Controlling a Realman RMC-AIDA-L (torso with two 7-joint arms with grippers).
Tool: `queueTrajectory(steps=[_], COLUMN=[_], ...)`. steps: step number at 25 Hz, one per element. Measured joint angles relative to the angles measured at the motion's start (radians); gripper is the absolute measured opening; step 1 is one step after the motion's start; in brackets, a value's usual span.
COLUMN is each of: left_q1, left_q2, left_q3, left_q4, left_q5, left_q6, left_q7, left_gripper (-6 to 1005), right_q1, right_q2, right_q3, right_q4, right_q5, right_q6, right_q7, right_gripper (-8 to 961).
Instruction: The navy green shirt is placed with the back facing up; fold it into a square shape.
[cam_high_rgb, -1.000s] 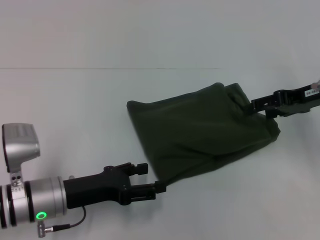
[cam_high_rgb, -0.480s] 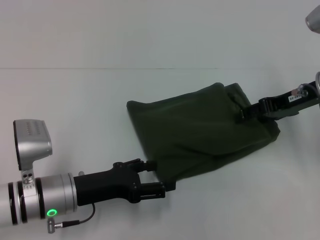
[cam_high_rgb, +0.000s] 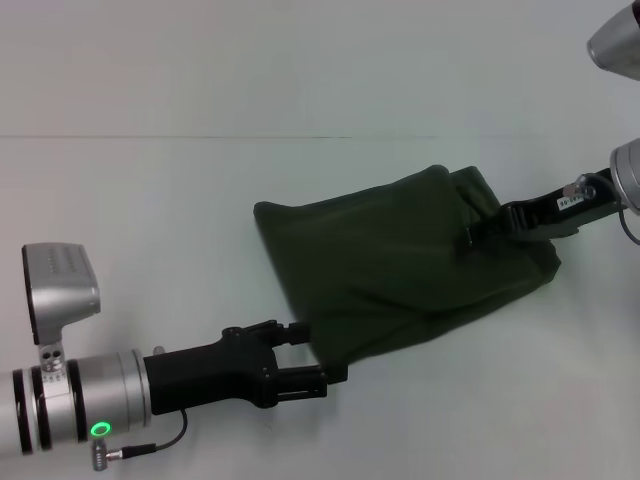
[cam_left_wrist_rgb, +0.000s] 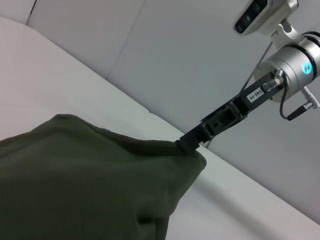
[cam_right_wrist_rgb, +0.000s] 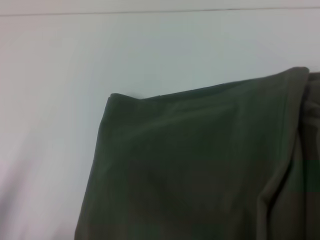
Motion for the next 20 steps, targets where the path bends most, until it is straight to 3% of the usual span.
queueTrajectory(steps=[4, 15, 20], left_q1=[0.001, -0.001, -0.003], left_q2=[-0.002, -0.013, -0.011], left_q3=[0.001, -0.003, -0.003], left_q4=[-0.001, -0.005, -0.004], left_q5=[0.000, -0.013, -0.013], left_q6=[-0.009, -0.077, -0.105], left_q7=[0.002, 0.055, 0.060], left_gripper=[885, 883, 883], right_q1=[-0.005, -0.008, 0.009], right_q2=[0.003, 0.006, 0.013], right_q3=[-0.026, -0.024, -0.017], right_q4=[-0.017, -0.041, -0.052], right_q5=[-0.001, 0.004, 0.014], right_q6=[0.007, 0.011, 0.016], right_q7=[-0.006, 0.002, 0.002], right_gripper=[727, 276, 170])
